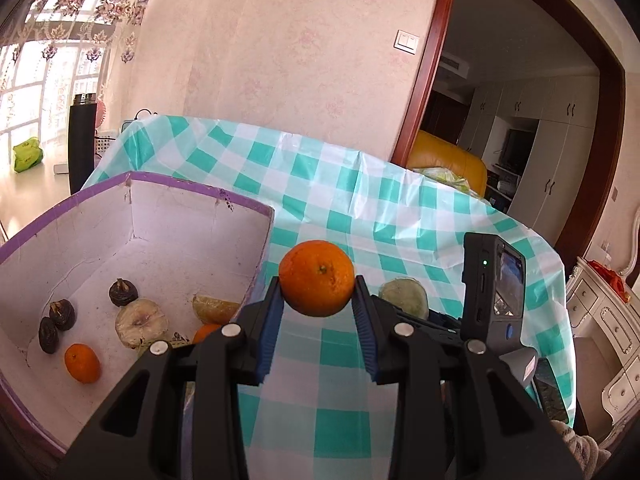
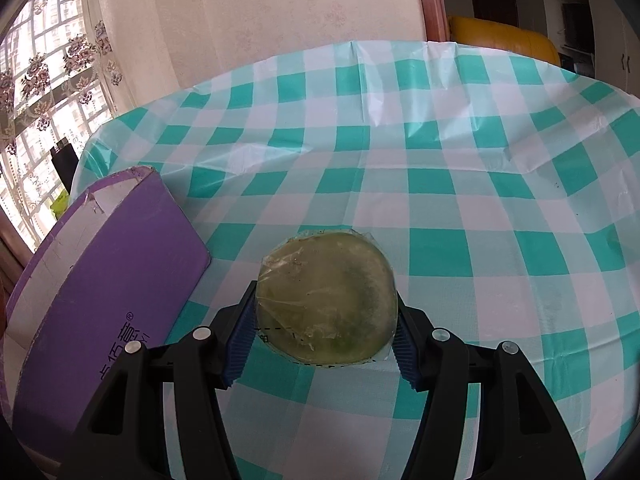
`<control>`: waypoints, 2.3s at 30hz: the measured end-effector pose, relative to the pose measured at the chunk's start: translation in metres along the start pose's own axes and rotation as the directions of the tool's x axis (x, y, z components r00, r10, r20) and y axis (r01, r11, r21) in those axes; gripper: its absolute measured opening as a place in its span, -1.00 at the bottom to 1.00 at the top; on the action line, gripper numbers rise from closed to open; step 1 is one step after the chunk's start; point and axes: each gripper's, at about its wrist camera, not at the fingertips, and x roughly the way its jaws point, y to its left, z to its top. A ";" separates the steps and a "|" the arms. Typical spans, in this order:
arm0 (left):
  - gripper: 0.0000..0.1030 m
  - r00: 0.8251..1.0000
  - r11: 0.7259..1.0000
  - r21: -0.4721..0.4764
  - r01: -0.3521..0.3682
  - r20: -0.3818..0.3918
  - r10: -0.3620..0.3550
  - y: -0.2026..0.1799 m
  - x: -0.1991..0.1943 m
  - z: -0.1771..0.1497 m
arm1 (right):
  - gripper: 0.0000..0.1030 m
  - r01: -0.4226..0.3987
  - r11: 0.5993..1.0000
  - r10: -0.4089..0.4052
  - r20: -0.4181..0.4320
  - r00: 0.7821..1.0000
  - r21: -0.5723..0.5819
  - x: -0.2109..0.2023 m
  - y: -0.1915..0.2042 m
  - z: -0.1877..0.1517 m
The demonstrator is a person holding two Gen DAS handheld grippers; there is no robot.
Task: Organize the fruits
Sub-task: 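Carry the cabbage half and tangerine with both tools over the purple-rimmed box, then lower both tools into the box and open them to release the fruits, then withdraw both open tools upward from the box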
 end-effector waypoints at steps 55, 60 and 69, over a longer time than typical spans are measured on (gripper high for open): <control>-0.09 0.791 0.869 0.150 -0.471 -0.365 0.492 0.196 0.016 0.007 | 0.62 -0.148 0.724 -0.059 -0.275 0.960 -0.674 0.035 0.260 -0.020; 0.36 0.833 0.907 0.112 -0.405 -0.363 0.417 0.192 0.015 0.009 | 0.70 -0.125 0.709 -0.085 -0.260 0.962 -0.695 0.034 0.257 -0.019; 0.96 0.831 0.894 0.098 -0.437 -0.336 0.443 0.193 0.005 0.018 | 0.70 -0.160 0.700 -0.090 -0.309 0.947 -0.696 0.033 0.247 -0.013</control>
